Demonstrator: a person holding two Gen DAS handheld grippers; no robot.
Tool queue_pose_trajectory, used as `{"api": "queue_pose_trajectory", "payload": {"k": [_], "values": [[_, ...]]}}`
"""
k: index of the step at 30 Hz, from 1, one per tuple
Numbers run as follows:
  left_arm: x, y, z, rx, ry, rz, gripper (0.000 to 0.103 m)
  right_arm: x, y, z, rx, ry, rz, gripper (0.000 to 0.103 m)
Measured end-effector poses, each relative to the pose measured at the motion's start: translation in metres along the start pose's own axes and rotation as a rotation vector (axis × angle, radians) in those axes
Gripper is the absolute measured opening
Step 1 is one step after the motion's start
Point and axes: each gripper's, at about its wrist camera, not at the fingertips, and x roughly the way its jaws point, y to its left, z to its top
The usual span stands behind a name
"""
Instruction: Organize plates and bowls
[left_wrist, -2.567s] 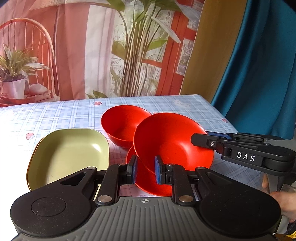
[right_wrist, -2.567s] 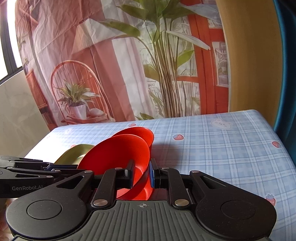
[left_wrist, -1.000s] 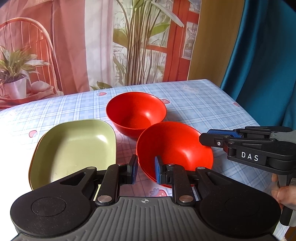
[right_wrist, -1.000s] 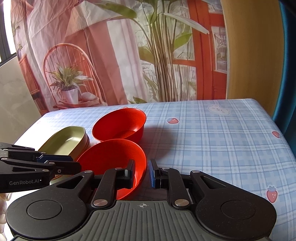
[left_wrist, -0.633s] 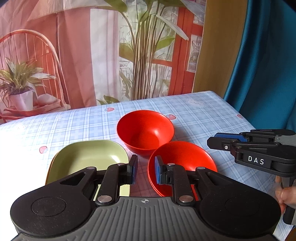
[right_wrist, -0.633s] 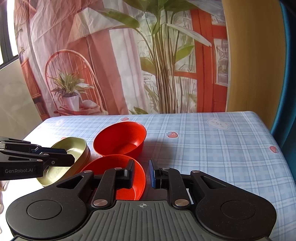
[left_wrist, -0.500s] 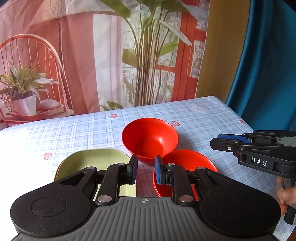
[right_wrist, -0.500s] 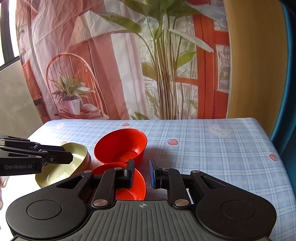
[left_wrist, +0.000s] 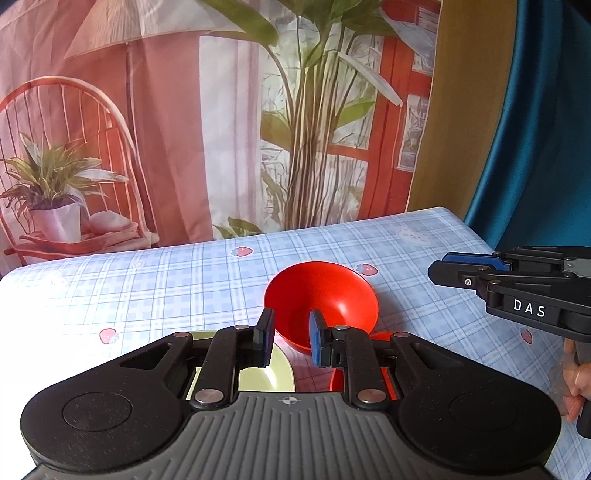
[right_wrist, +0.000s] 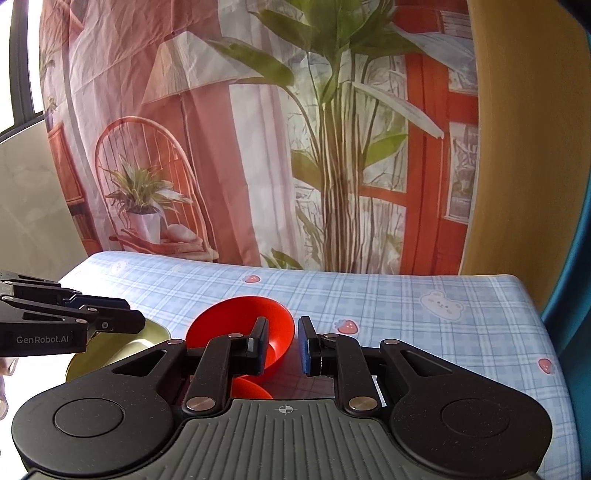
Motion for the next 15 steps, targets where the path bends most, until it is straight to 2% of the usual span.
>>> {"api": "queue_pose_trajectory", "payload": {"k": [15], "values": [[0.04, 0.022, 0.006, -0.054, 0.076, -0.004, 0.022, 0.035, -0.023, 0.004, 0.051, 0.061, -0.019, 0.017]]}}
